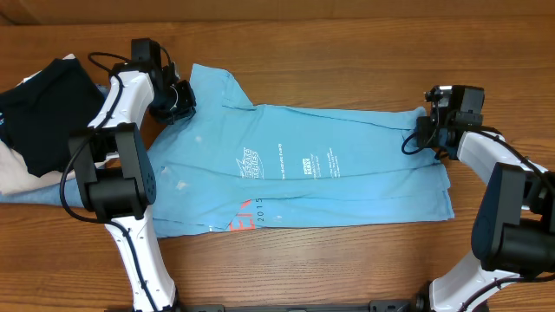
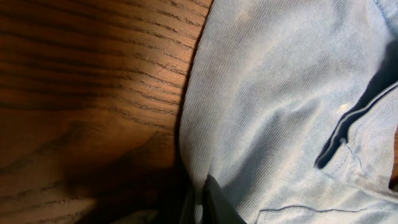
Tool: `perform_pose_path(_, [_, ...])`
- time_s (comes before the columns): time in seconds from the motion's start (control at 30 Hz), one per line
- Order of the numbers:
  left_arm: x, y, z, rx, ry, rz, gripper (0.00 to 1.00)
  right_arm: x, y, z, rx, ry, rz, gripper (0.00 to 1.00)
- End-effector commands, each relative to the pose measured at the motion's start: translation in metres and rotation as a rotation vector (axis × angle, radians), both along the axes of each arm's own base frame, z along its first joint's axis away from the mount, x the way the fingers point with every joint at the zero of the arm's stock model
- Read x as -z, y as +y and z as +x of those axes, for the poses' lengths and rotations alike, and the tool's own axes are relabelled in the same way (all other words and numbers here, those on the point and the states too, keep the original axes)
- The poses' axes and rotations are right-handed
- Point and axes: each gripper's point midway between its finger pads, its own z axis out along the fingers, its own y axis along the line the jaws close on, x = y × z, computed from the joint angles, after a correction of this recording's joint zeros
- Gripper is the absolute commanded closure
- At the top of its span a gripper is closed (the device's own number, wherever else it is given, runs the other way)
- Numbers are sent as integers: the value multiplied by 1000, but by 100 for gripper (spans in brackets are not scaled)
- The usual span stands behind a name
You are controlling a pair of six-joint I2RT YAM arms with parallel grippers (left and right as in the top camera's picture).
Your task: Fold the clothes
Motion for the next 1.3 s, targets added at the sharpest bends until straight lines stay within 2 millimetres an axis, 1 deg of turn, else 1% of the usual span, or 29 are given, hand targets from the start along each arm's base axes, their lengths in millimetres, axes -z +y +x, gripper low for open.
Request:
perform_pose_path(0.0, [13,1,-3,-14,35,-5,90,0,-1,1,-27,0,-20,60])
perform_pose_path(0.3, [13,1,-3,-11,34,-4,89,0,-1,1,-104,6,-64,60])
perform_pose_path(0.33, [13,1,-3,-11,34,-4,89,1,-1,0,-122,11,-74,60])
perform_pose_path(0.37, [13,1,-3,-11,34,-4,89,1,-2,0,-135,12,-82,57])
perform_pose_path(0.43, [13,1,-3,-11,34,-4,89,1,-5,-1,-129,14,-96,54])
perform_pose_path(0.6, [15,5,-4,-16,38,18,89,1,-17,-3,-101,21,-113,54])
perform_pose_path(0.73, [15,5,-3,-16,38,18,89,0,-22,-2,-92,13,-112,55])
perform_pose_path(0.93, [15,5,-3,-16,36,18,89,-3,-13,4,-120,-23,-70,55])
perform_pose_path(1.17, [15,5,-3,-17,37,18,89,-3,-10,5,-128,-24,-65,55])
perform_pose_path(1.27, [15,5,-3,-16,37,17,89,1,-8,5,-135,-21,-51,55])
